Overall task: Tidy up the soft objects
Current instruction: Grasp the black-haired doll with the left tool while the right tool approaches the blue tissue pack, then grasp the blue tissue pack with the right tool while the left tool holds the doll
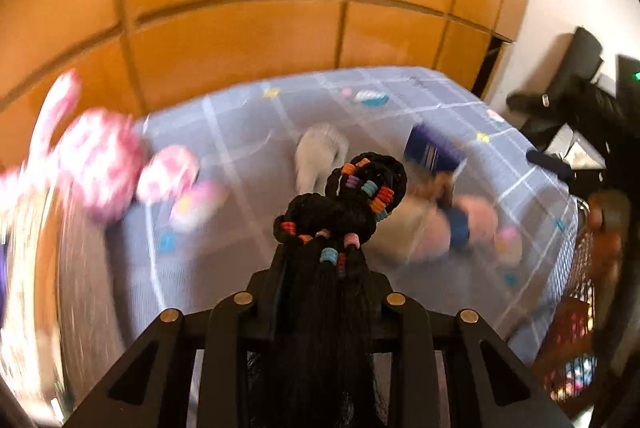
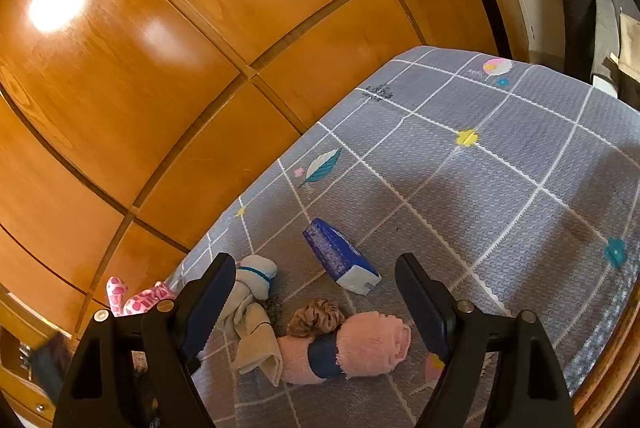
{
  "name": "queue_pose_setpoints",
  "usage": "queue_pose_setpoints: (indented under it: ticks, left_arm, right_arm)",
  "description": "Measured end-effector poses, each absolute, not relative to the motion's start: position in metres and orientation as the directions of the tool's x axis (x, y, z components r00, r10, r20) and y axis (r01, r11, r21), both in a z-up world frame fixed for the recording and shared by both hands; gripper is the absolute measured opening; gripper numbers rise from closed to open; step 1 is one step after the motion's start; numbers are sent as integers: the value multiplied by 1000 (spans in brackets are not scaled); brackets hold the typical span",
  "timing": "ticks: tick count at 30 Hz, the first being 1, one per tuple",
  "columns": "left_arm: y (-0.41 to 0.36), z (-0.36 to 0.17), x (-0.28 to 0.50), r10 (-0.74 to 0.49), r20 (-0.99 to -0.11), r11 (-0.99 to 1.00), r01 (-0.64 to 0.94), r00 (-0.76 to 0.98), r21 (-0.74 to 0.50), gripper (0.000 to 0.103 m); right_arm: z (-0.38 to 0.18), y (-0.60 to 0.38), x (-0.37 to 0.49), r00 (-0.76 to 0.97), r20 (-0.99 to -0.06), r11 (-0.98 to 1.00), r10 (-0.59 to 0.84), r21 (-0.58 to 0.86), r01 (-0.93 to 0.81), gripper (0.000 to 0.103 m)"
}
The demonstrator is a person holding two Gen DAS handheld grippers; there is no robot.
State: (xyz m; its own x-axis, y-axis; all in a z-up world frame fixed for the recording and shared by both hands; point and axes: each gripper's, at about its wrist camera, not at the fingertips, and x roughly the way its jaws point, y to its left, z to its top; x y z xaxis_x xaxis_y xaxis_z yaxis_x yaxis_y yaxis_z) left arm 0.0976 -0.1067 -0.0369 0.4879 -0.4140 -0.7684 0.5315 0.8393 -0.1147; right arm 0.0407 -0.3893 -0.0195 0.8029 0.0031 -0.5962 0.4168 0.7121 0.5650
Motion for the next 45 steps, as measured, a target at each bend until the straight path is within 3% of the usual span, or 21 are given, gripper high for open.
queue_pose_setpoints:
  ticks: [6,10,15,16,22,27,28,29,30,35,45]
  left_arm:
    - [-62,-83,69,-312,-837,890,446,449,-92,28]
    - [-59,-93,56,-302,-824,886,461,479,-57,28]
    - [-59,-95,49,-312,-808,879,475,500,-45,28]
    - [-58,-95,48,-318,-803,879,475,504,-49,28]
    - [-53,-98,49,-344,-784,878,472,516,-74,29]
    - [-53,-99,46,-340,-771,883,464,538,-66,30]
    - [-53,-99,46,-338,-770,885,461,542,-65,30]
    - [-53,-99,45,-335,-768,888,456,546,-63,30]
    - [-54,-99,44,-331,-766,890,453,552,-58,30]
    - [-54,-99,41,-324,-759,891,451,564,-45,30]
    - [-54,-98,44,-319,-766,894,446,558,-47,29]
  right_arm:
    - [-18,-386,43,789,-614,731,-11,533,425,83]
    - [-20,-384,43,776,-631,738,-5,521,429,82]
    - [-28,-387,58,703,-711,740,31,489,462,57]
    - [-29,-387,63,688,-725,747,31,474,466,56]
    - [-34,-373,113,577,-816,846,16,319,427,56]
    - [-58,-364,156,465,-877,905,-117,100,414,56]
    - [-67,-365,160,444,-889,908,-111,91,410,53]
    - [-77,-365,163,411,-905,910,-109,75,407,31]
    - [-84,-364,164,376,-918,912,-128,41,409,29]
    - [-88,-356,161,362,-915,927,-181,-36,373,27]
    - [-96,-360,157,298,-939,916,-170,-39,400,24]
